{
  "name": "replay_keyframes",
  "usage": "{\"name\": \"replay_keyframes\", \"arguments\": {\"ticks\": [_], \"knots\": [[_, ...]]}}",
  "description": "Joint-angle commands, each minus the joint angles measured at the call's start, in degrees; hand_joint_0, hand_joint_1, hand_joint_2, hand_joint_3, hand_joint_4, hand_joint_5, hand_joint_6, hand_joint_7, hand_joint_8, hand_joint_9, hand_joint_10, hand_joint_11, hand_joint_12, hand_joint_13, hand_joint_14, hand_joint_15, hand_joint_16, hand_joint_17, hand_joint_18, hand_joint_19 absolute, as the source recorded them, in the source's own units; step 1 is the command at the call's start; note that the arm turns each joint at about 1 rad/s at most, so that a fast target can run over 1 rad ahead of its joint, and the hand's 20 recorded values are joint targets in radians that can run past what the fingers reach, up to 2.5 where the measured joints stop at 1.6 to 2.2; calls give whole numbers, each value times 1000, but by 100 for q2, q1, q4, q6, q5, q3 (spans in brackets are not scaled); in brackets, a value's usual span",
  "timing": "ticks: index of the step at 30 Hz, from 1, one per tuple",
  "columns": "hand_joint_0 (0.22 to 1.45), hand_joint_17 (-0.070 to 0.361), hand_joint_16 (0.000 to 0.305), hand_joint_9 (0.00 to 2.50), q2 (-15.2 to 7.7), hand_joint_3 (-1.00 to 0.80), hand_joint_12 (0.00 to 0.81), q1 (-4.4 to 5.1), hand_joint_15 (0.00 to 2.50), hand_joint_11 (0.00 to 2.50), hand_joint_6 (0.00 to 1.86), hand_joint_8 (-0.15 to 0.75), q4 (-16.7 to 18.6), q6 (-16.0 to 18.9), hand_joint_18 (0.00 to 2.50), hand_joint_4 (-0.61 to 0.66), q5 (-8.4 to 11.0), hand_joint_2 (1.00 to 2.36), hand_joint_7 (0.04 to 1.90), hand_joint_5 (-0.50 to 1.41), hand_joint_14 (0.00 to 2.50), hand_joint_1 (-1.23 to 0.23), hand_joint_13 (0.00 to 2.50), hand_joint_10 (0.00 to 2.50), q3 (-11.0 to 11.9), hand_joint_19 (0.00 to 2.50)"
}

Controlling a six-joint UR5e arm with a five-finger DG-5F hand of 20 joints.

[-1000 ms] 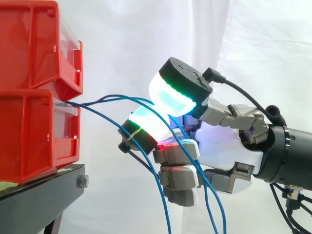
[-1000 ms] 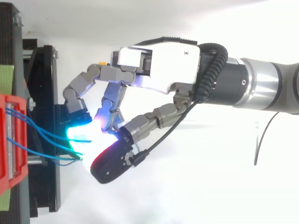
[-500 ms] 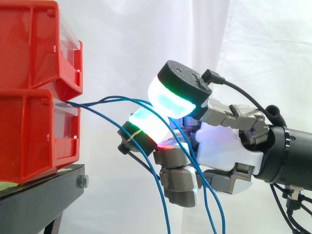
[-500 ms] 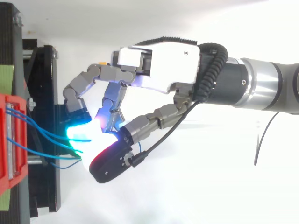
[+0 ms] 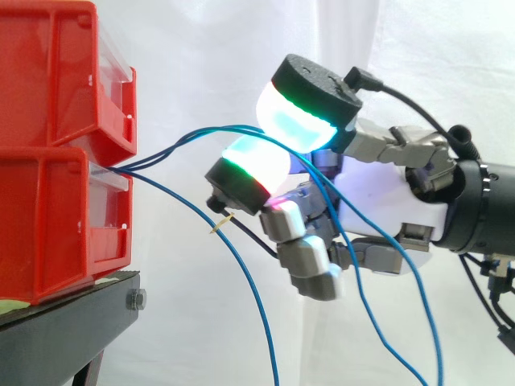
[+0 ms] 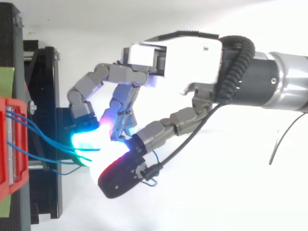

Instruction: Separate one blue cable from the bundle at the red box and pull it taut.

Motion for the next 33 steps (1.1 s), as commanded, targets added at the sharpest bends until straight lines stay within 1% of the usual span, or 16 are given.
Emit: {"name": "replay_keyframes", "arguments": {"ticks": [1, 3, 7, 10, 12, 14, 16, 18, 19, 21, 22, 26, 27, 33], "knots": [[660, 128, 57, 968, 116, -136, 428, -6, 585, 656, 906, 443, -859, -42, 1191, 5, -100, 1015, 1239, -103, 22, -851, 1178, 17, 8, 671], [661, 127, 57, 928, 169, -139, 424, -6, 585, 639, 906, 439, -1052, -33, 1177, 8, -100, 1015, 1234, -102, 21, -851, 1157, 16, -1, 665], [663, 125, 56, 903, 231, -164, 421, -15, 583, 644, 905, 430, -1184, -33, 1141, 10, -100, 1015, 1238, -105, 20, -844, 1131, 17, -1, 670], [663, 124, 55, 885, 301, -219, 420, -23, 614, 666, 905, 422, -1324, -24, 1110, 31, -100, 1016, 1234, -111, 22, -828, 1112, 15, -1, 699], [662, 124, 55, 873, 310, -311, 423, -23, 630, 683, 906, 413, -1351, -24, 1087, 68, -91, 1013, 1218, -123, 23, -792, 1094, 16, -1, 731], [661, 126, 56, 869, 336, -350, 427, -23, 634, 689, 906, 414, -1404, -24, 1085, 80, -82, 1011, 1208, -126, 23, -773, 1091, 19, -1, 733], [659, 128, 57, 855, 389, -424, 431, -23, 633, 701, 904, 417, -1509, -7, 1084, 110, -74, 1006, 1195, -132, 22, -738, 1074, 18, -1, 745], [646, 129, 57, 851, 406, -449, 434, -32, 650, 713, 902, 414, -1650, 11, 1082, 116, -74, 1004, 1166, -133, 24, -711, 1071, 19, -1, 754], [638, 129, 57, 853, 450, -461, 436, -32, 648, 713, 898, 415, -1711, 11, 1082, 125, -74, 1003, 1162, -134, 22, -702, 1071, 18, -1, 762], [633, 130, 58, 852, 450, -481, 438, -32, 652, 725, 893, 412, -1755, 20, 1079, 137, -74, 1001, 1143, -135, 25, -690, 1068, 18, -1, 763], [632, 130, 58, 852, 485, -492, 437, -41, 657, 726, 891, 412, -1790, 20, 1080, 137, -74, 1000, 1149, -135, 24, -682, 1068, 19, -1, 772], [616, 131, 58, 857, 503, -500, 442, -50, 670, 735, 880, 411, -1834, 20, 1076, 148, -74, 1000, 1160, -136, 23, -646, 1076, 16, -1, 782], [617, 132, 59, 859, 503, -500, 443, -50, 683, 735, 879, 414, -1834, 20, 1079, 150, -74, 1000, 1132, -135, 23, -639, 1081, 19, -1, 783], [628, 134, 59, 880, 503, -481, 444, -59, 708, 762, 867, 411, -1834, 64, 1091, 149, -65, 1001, 1134, -135, 24, -651, 1100, 20, -1, 810]]}}
